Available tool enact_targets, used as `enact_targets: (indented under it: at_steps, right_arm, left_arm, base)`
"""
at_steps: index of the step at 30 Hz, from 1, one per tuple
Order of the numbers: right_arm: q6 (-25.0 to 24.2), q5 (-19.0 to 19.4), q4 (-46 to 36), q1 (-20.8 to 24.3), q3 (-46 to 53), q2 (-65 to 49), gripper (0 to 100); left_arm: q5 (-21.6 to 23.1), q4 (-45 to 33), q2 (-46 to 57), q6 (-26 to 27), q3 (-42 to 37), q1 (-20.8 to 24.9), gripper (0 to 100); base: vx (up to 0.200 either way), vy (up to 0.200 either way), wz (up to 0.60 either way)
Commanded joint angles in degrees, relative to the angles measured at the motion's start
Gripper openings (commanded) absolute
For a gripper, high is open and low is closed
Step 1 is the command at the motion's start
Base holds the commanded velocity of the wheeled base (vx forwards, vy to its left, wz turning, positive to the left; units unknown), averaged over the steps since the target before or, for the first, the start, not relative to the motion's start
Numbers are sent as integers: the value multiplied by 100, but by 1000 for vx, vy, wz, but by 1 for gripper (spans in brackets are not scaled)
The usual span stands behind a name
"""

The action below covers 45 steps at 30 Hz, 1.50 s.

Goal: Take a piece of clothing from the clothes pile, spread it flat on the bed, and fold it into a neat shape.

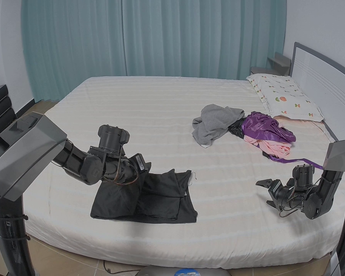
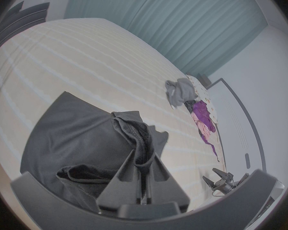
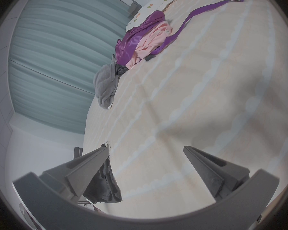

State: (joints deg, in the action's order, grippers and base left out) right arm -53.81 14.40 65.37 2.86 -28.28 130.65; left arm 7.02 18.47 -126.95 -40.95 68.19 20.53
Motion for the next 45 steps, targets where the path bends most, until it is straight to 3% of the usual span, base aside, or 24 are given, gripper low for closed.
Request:
enact_targets:
  at_steps: [1,5,19,20,29,35,38,45]
  right_arm:
    - [2,2,2,4,-2,13,100]
    - [20,2,20,4,7,49,100]
    - [28,2,29,12,7,49,100]
    - [28,2,29,12,7,49,100]
    - [28,2,29,12,16,49,100]
    - [28,-7,64,21,33,49,100]
    - [28,2,55,21,33,57,100]
    - [46,-16,55,65,16,57,100]
  left_arm:
    - [-87,-28,-163,-10,142,241,0]
    - [-579,-36,-480,-18,440,364,0]
    - [-931,-203,-945,-352,739,716,0]
    - [-931,-203,-963,-379,748,716,100]
    - [-948,-221,-928,-519,695,716,100]
    - [-939,-212,-409,-924,467,601,100]
    - [-922,-177,30,-1390,229,382,100]
    - [-825,148,285,-1706,-465,-40,100]
  base:
    - [0,-200,0]
    - [0,-100,0]
    - [0,0,0]
    - [0,0,0]
    - [0,0,0]
    - [0,0,0]
    - [0,0,0]
    - [0,0,0]
